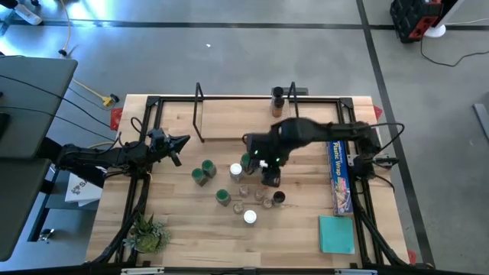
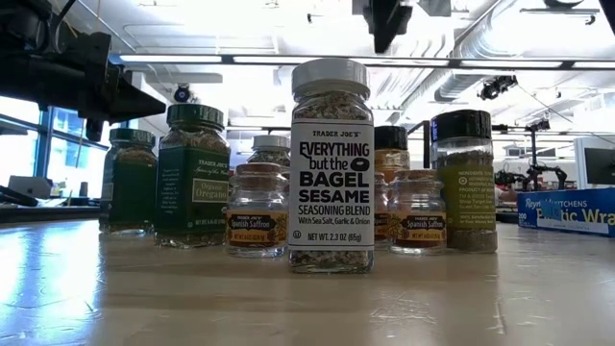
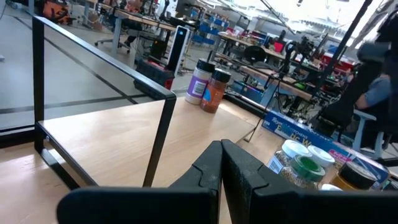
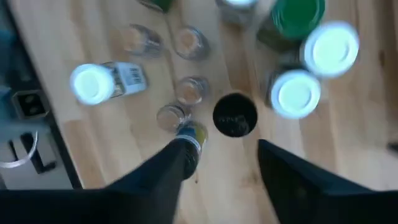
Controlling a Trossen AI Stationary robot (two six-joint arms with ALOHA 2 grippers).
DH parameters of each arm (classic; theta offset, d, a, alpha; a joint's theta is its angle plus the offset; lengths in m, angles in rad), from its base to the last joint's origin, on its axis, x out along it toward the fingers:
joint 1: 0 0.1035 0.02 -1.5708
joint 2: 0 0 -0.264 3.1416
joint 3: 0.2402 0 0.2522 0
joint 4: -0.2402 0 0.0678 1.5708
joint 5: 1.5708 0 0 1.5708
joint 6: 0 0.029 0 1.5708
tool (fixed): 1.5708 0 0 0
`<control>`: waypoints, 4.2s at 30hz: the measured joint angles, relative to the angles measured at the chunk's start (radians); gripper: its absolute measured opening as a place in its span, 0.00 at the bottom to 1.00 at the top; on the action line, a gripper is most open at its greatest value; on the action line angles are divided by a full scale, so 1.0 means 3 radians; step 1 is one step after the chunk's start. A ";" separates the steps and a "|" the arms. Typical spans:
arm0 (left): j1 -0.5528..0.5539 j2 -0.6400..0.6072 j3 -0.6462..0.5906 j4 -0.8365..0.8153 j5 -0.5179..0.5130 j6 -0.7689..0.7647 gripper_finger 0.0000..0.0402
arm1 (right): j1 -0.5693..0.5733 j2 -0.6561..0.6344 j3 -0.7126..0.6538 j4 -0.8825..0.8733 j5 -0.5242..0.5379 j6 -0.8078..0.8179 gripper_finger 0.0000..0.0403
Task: Shelf spices
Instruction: Put the orange seasoning bottle on the shelf
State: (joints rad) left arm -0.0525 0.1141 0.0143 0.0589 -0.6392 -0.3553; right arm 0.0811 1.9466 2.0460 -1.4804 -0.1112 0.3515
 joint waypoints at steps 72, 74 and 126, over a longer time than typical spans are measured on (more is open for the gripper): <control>0.0000 0.0000 0.0001 0.0001 0.0197 -0.0027 0.01 | -0.1812 0.0423 0.0546 -0.0301 0.0072 0.0602 0.45; 0.0000 0.0001 0.0001 0.0001 0.0198 -0.0027 0.01 | -0.1790 0.0427 0.0546 -0.0301 0.0074 0.0417 0.45; 0.0001 -0.0001 0.0001 0.0000 0.0198 -0.0027 0.01 | -0.1958 0.0525 -0.0087 -0.0220 0.1121 -0.2444 0.67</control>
State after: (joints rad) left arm -0.0521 0.1139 0.0147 0.0591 -0.5797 -0.3634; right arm -0.5064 2.1040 2.0200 -1.5464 0.2250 -0.3816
